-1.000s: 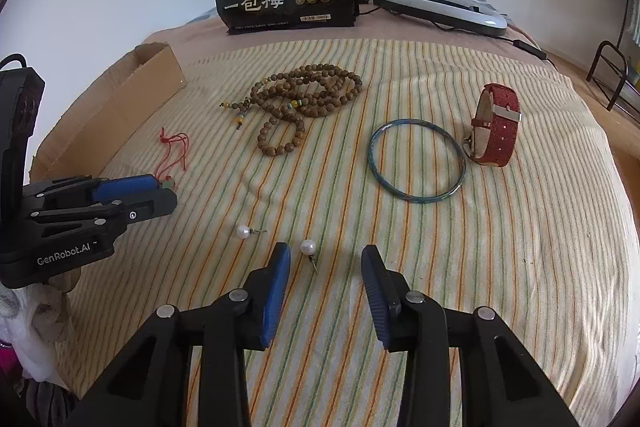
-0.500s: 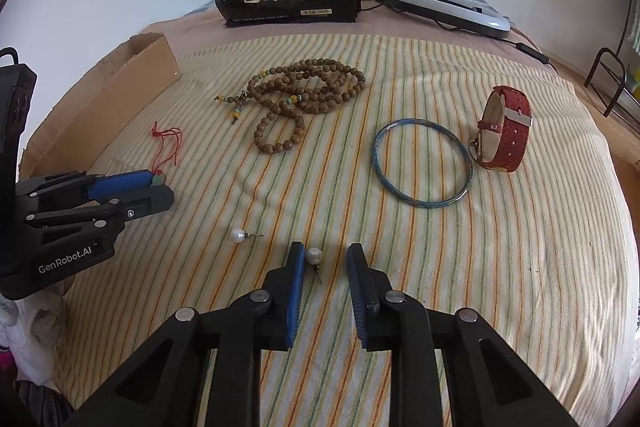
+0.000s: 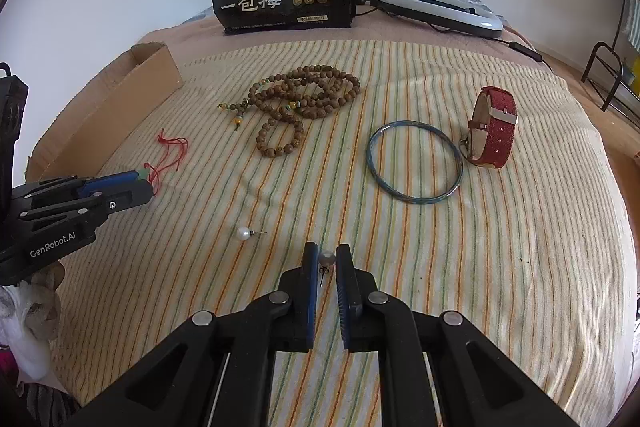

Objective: Organize jewelry
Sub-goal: 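Grasp the jade pendant with the left gripper while the right gripper grasps a pearl earring, then carry the jade pendant and pearl earring over the cardboard box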

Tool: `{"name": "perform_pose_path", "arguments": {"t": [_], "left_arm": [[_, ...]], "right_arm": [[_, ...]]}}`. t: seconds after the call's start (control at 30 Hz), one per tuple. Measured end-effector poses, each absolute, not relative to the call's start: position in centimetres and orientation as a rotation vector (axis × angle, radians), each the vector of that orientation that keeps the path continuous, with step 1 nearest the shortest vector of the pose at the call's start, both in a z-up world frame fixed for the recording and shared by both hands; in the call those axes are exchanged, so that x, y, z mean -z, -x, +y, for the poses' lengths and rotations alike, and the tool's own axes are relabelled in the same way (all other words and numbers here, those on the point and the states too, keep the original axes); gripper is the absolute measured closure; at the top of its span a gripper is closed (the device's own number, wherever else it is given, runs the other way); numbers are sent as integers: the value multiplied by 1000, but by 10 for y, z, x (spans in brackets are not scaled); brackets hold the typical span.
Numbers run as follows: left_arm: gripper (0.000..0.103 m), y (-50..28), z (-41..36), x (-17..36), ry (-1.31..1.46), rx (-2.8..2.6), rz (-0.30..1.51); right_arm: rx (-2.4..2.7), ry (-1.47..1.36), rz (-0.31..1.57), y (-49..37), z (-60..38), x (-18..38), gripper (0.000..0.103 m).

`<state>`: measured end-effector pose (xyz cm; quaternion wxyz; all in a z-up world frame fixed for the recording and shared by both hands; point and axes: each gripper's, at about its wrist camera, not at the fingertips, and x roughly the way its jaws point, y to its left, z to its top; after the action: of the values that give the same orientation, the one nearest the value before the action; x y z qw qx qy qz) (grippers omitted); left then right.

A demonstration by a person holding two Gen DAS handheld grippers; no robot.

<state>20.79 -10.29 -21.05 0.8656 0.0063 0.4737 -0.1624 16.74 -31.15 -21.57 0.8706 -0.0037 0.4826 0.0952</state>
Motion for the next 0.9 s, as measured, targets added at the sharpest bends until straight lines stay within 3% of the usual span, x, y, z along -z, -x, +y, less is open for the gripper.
{"name": "perform_pose_path", "arguments": {"t": [0.9], "left_arm": [[86,-159,-67,120,2,361,821]], "right_arm": [[-196,-17,871,-136,-307,132,96]]}}
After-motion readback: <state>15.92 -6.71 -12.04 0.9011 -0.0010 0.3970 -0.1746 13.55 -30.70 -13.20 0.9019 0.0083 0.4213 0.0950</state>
